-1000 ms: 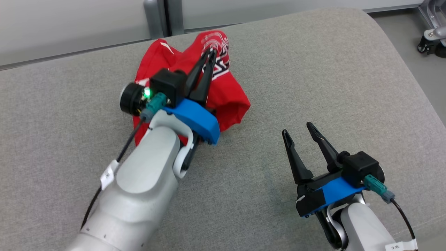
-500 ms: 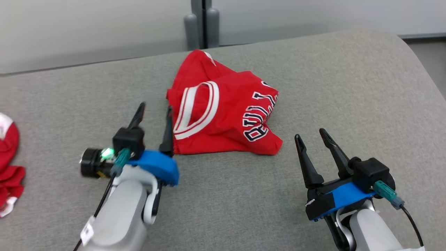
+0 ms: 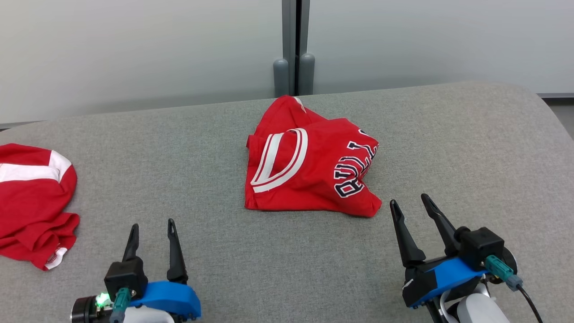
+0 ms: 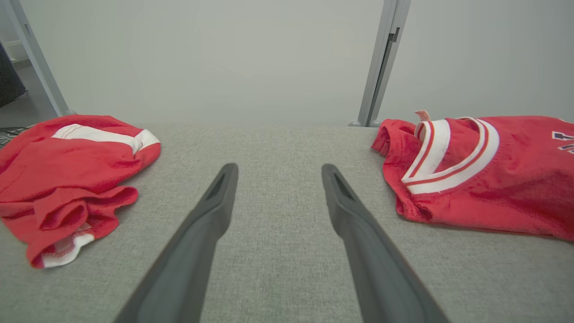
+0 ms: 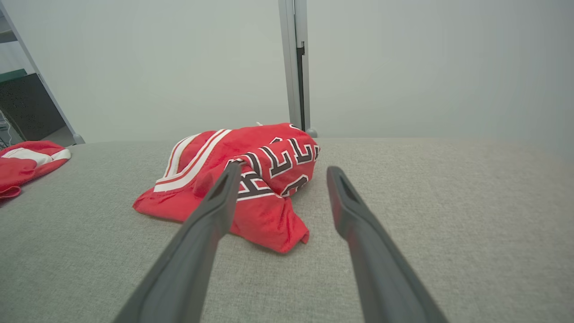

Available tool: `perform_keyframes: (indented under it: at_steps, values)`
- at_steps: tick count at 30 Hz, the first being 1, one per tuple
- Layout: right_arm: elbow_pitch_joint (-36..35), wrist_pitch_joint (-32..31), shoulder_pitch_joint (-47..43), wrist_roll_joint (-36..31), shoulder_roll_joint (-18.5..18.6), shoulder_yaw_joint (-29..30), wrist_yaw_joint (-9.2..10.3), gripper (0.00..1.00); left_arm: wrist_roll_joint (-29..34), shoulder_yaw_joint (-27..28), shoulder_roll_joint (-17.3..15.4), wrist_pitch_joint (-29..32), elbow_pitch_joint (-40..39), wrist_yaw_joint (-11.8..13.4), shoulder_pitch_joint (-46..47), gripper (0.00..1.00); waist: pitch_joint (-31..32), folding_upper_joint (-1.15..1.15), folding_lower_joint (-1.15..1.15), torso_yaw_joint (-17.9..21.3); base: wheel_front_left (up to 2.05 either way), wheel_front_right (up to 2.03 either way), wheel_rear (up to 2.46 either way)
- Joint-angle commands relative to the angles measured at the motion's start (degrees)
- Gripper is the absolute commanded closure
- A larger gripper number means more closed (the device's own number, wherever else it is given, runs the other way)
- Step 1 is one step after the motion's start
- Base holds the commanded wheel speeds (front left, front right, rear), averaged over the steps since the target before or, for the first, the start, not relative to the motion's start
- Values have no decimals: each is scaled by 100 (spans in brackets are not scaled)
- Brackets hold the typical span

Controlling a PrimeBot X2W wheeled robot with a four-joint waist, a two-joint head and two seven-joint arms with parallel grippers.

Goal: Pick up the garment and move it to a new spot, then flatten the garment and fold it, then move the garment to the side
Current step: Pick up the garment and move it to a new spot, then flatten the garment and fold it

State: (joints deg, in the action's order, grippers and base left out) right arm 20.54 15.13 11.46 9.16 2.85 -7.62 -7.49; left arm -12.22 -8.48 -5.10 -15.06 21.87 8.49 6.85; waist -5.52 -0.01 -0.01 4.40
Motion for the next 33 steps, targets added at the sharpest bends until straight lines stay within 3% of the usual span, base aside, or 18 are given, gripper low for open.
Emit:
perform_keyframes:
  at_steps: [1,8,16,20,25,33]
  values:
    - [21,3,-105,-40,12,29,0,0,99,57,65,-17,-46,-84,-168,0,44,1,1,-21,0,0,0]
    - [115,3,-219,-17,11,-61,0,0,258,176,193,-17,23,-276,-345,0,86,1,1,-112,0,0,0]
    - [479,3,391,76,151,-871,0,0,73,-129,220,-17,62,-376,-157,0,-180,1,1,-614,0,0,0]
    - [1111,3,1144,313,326,-1455,0,0,-140,-469,220,-17,78,-332,-37,0,-386,1,1,-1152,0,0,0]
    - [1762,3,1785,439,477,-1917,0,0,-337,-656,221,-17,111,-377,-36,0,-530,1,1,-1557,0,0,0]
    - [2791,3,2666,613,635,-2230,0,0,-629,-867,224,-17,83,-447,66,0,-821,1,1,-2039,0,0,0]
